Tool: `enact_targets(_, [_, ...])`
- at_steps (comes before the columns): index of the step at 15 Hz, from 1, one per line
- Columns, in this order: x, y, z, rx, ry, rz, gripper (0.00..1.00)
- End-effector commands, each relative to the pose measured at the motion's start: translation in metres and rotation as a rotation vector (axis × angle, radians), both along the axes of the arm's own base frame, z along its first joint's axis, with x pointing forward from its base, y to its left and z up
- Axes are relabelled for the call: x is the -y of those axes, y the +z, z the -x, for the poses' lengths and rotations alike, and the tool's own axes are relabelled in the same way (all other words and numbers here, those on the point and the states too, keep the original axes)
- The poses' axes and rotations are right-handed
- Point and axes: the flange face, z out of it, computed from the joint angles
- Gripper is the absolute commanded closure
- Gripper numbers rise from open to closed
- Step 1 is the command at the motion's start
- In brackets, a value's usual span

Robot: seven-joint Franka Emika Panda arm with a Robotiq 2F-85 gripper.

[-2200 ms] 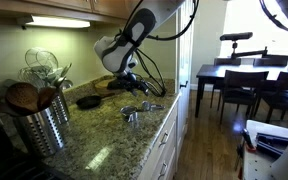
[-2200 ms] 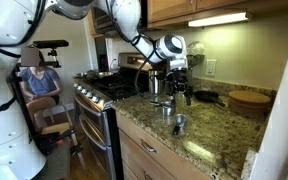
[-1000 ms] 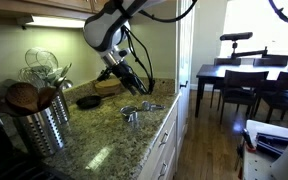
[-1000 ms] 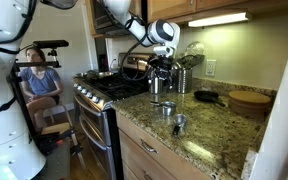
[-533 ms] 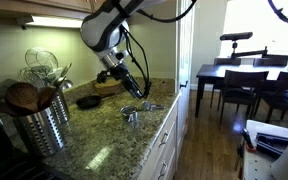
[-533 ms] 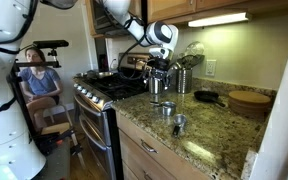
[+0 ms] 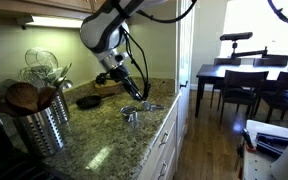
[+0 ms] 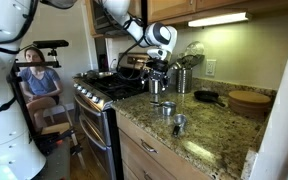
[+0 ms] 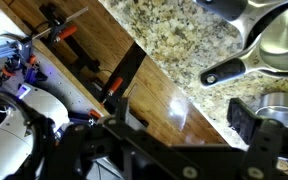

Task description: Unstack the silver measuring cups

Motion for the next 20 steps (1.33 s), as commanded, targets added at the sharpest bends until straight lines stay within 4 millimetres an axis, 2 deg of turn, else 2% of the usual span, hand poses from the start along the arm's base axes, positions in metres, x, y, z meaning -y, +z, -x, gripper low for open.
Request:
enact_targets(1, [0.0, 0.001, 0.0, -0.001, 0.0, 0.0, 0.0])
enact_targets(6, [0.0, 0.001, 0.0, -0.001, 0.0, 0.0, 0.0])
enact_targets(8, [0.001, -0.006, 0.001, 0.002, -0.036, 0.023, 0.0])
enact_targets(18, [0.007, -0.034, 0.018, 0.041, -0.347, 0.253, 0.0])
enact_targets(19, [0.033, -0.027, 0.012, 0.045, -0.364, 0.257, 0.0])
enact_targets(20, [0.037, -0.029, 0.013, 0.045, -0.377, 0.268, 0.0])
